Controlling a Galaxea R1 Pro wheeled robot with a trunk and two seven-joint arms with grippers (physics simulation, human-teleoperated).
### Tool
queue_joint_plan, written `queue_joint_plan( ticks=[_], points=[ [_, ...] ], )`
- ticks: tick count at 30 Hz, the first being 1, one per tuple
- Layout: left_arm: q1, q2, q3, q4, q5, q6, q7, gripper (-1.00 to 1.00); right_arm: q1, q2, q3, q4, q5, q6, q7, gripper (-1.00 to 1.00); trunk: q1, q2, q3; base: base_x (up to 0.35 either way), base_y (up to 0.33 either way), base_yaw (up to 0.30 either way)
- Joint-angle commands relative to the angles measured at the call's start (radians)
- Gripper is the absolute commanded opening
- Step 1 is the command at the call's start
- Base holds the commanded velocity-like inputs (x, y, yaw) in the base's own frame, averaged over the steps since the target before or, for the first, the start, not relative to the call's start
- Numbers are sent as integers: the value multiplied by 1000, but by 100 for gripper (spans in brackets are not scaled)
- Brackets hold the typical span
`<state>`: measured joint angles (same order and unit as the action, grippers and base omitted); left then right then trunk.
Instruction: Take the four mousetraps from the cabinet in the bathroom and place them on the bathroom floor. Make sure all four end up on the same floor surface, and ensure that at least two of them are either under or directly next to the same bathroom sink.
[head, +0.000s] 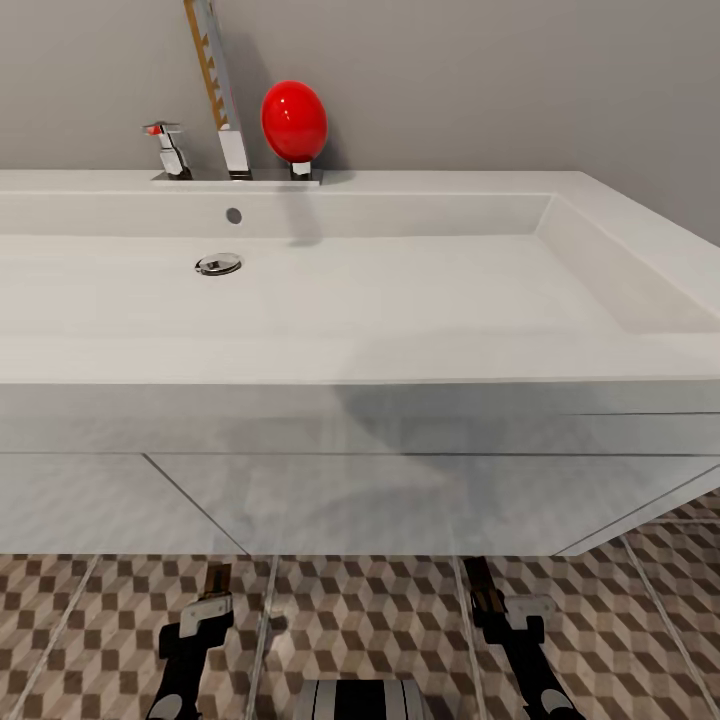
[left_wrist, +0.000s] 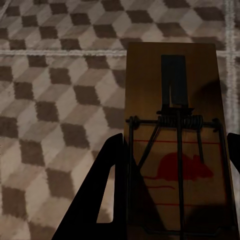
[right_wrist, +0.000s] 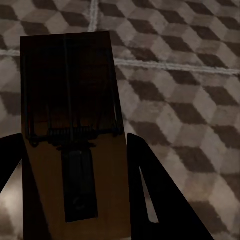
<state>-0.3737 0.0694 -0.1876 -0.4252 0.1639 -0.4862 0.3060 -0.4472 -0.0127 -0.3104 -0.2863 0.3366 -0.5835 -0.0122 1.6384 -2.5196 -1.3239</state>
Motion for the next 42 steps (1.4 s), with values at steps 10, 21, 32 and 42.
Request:
queue_joint_plan(
  ticks=[10, 21, 32, 42],
  points=[
    [-1, 6, -9, -2, 8, -4, 9, -100, -1, 0, -7, 2, 7, -4, 3, -100, 0, 0, -1, 0, 0, 0],
    [-1, 19, -7, -34, 6, -3, 22, -100, -1, 0, -7, 3, 7, -4, 3, -100, 3, -2, -28, 0, 0, 0],
    [-1, 24, -7, -35, 6, -3, 16, -100, -1, 0, -7, 3, 7, -4, 2, -100, 3, -2, -28, 0, 0, 0],
    [-1, 23, -7, -35, 6, -3, 13, -100, -1, 0, -7, 1, 7, -4, 3, -100, 3, -2, -28, 0, 0, 0]
  ],
)
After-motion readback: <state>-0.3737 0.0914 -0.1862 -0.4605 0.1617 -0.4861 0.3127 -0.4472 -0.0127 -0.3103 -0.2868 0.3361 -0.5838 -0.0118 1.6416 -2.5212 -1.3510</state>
